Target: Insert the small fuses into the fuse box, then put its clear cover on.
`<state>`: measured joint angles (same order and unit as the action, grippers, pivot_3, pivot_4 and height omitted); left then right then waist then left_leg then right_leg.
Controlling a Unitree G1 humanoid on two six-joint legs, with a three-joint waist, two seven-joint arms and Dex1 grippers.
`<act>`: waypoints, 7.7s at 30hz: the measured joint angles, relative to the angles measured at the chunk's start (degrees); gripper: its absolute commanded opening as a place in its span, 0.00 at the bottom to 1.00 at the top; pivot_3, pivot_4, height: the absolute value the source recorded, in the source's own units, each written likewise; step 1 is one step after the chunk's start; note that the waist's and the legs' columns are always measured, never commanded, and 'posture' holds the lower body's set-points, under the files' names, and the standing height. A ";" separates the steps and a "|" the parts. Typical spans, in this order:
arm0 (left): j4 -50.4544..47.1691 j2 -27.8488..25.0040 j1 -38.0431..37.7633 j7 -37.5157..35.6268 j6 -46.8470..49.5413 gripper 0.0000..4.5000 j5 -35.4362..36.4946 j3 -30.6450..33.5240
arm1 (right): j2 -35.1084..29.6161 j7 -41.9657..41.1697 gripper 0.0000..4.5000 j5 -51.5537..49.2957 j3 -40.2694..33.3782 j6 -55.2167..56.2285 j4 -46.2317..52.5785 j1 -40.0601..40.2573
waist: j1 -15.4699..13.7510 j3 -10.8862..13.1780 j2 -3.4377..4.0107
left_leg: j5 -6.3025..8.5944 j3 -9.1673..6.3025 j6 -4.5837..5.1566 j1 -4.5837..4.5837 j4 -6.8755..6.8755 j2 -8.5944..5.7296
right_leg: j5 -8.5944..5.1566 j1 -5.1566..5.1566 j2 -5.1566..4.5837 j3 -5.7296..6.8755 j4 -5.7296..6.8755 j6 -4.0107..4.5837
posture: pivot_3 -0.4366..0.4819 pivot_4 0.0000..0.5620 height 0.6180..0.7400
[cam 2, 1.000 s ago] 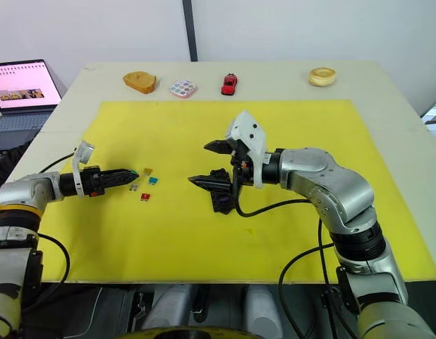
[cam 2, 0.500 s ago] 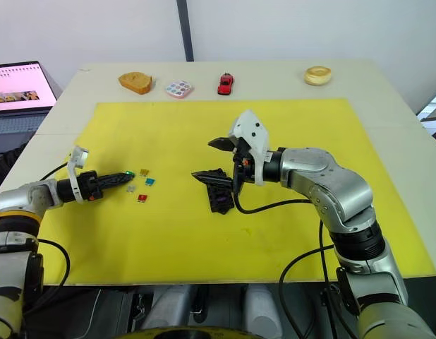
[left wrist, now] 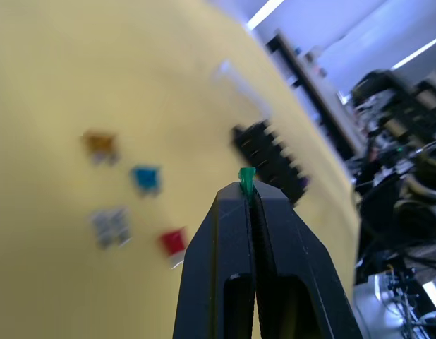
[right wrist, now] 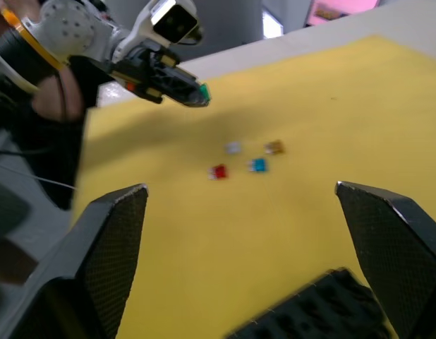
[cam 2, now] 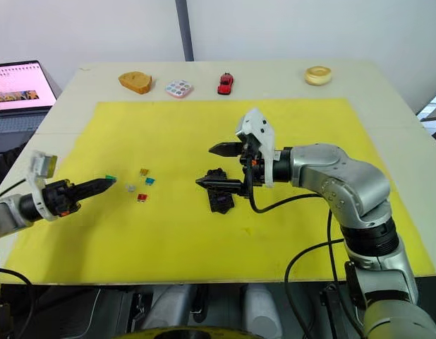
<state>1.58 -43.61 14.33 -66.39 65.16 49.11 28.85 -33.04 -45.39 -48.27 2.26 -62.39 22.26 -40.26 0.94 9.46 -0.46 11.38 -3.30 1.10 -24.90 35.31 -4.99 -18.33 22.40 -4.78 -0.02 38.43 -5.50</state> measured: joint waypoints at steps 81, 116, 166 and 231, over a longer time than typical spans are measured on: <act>-19.56 12.51 -25.31 34.46 -0.94 0.00 26.98 -9.19 | -18.06 -0.12 0.01 -14.17 3.47 -6.47 7.74 3.79 | -0.44 0.01 0.00 | 0.01 0.05 0.16 -0.40 0.02 0.03 | -0.09 0.10 -0.08 0.03 -0.42 0.26 | 0.48 0.27 1.00; -18.40 -1.06 -30.52 18.96 -6.56 0.55 13.68 -9.37 | -14.24 -2.75 0.00 -5.76 5.62 -4.77 5.62 2.07 | -0.30 -0.15 0.31 | 0.03 0.21 0.12 -0.31 -0.19 0.14 | -0.03 0.28 -0.21 0.07 -0.43 0.42 | 0.48 0.27 1.00; -12.48 -10.89 -35.21 6.36 -1.03 0.88 16.67 4.60 | -12.31 -4.18 0.00 -0.72 6.25 -2.97 5.10 2.08 | -0.24 -0.08 0.26 | 0.04 0.27 0.11 -0.44 -0.21 0.15 | -0.02 0.67 -0.25 0.08 -0.44 0.44 | 0.48 0.27 1.00; -15.03 6.32 -11.28 27.30 -2.42 0.01 38.44 1.60 | 2.64 5.06 0.00 -11.28 -1.90 -15.08 -5.30 -10.07 | -0.29 -0.05 0.14 | 0.00 0.29 0.14 -0.46 0.04 0.10 | 0.41 0.61 -0.25 0.15 -0.33 -0.11 | 0.48 0.27 1.00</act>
<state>-13.45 -37.29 3.05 -39.10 62.74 87.55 30.45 -30.40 -40.34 -59.55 0.36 -77.47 16.96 -50.34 0.66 9.40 -0.32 11.38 -3.01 1.23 -25.36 35.35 -4.88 -17.92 23.02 -5.03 0.13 38.10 -5.61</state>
